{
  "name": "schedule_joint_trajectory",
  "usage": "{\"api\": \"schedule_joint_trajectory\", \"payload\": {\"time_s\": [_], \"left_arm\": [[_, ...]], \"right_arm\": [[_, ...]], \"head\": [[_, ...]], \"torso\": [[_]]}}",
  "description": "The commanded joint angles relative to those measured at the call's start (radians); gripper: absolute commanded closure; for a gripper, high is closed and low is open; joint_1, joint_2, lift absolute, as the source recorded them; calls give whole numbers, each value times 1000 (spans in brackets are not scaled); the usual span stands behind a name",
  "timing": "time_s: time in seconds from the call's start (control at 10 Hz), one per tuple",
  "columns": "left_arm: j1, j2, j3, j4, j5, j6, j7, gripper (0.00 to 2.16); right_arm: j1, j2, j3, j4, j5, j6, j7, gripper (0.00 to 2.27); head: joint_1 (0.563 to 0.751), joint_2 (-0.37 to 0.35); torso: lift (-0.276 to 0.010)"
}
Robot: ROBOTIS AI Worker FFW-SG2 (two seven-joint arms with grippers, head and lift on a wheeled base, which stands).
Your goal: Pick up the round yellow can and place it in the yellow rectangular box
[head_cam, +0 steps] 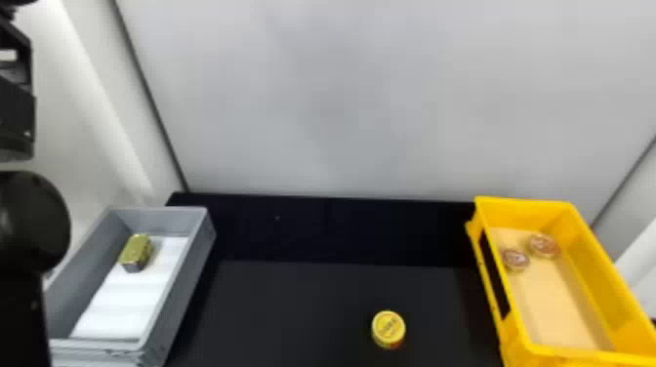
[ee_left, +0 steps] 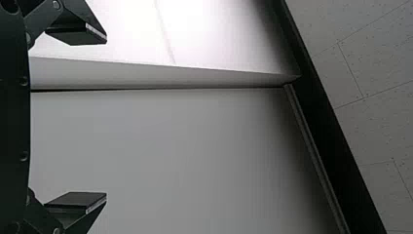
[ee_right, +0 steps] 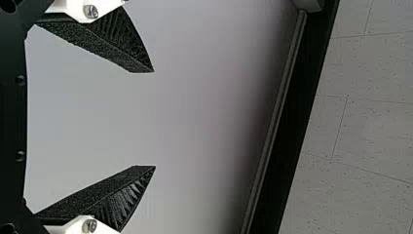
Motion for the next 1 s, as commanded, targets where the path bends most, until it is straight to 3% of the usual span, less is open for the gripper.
{"api": "schedule_joint_trajectory", "payload": {"time_s": [0.0,0.4,0.5,0.7,0.9], "left_arm": [[-2,2,1,-1,1,0,0,140],[2,7,1,-1,2,-5,0,140],[3,8,1,-1,4,-5,0,140],[5,8,1,-3,4,-3,0,140],[5,8,3,-6,4,2,0,140]], "right_arm": [[-6,0,9,-2,-35,30,-21,75],[-18,1,26,16,-47,23,-22,76],[-32,3,24,30,-97,59,-34,79],[-63,16,0,22,-186,227,-64,99],[-100,61,-19,-5,-180,500,-22,125]], "head": [[663,54],[663,54],[663,54],[663,54],[663,54]], "torso": [[9],[9],[9],[9],[9]]}}
